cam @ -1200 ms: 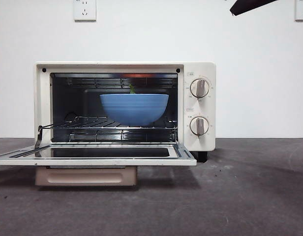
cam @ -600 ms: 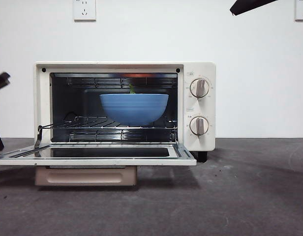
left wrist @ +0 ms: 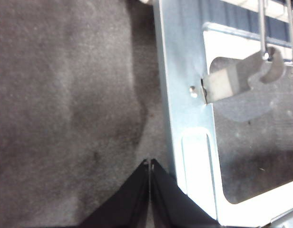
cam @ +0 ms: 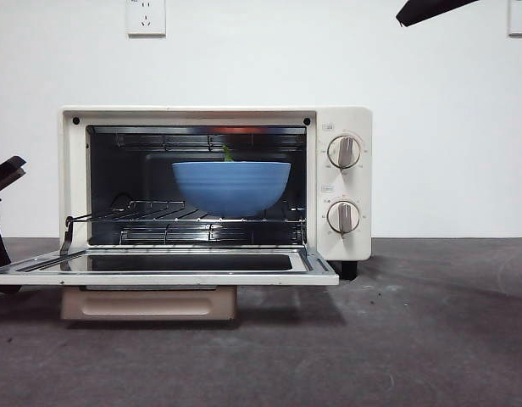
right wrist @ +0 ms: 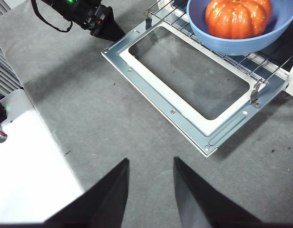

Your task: Place pumpkin in the steamer

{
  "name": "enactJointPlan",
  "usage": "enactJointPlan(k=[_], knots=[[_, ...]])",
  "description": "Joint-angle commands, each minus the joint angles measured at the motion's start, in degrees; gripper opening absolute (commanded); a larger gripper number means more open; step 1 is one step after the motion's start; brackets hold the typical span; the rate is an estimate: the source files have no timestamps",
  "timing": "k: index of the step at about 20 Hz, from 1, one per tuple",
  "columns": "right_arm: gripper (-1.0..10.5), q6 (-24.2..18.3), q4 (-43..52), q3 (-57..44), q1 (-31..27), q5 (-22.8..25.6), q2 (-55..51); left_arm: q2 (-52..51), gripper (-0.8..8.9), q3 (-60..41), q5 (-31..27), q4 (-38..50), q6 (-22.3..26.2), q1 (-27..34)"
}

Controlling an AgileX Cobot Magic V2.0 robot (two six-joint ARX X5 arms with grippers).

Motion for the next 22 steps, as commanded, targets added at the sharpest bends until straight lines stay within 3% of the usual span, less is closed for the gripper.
enactJointPlan(k=[1, 10, 22], knots=[[1.5, -0.8, 0.5, 0.4, 0.4, -0.1, 0.2, 1.4, 0.14, 0.5, 4.4, 0.6, 0.6, -0.1], [1.5, -0.5, 0.5, 0.4, 0.4, 0.0, 0.2, 1.1, 0.14, 0.5, 14.8, 5.1, -3.8, 1.7], [1.5, -0.2, 0.5, 0.4, 0.4, 0.0, 0.2, -4.3, 0.14, 0.8, 17.0, 14.0, -10.8, 5.2]])
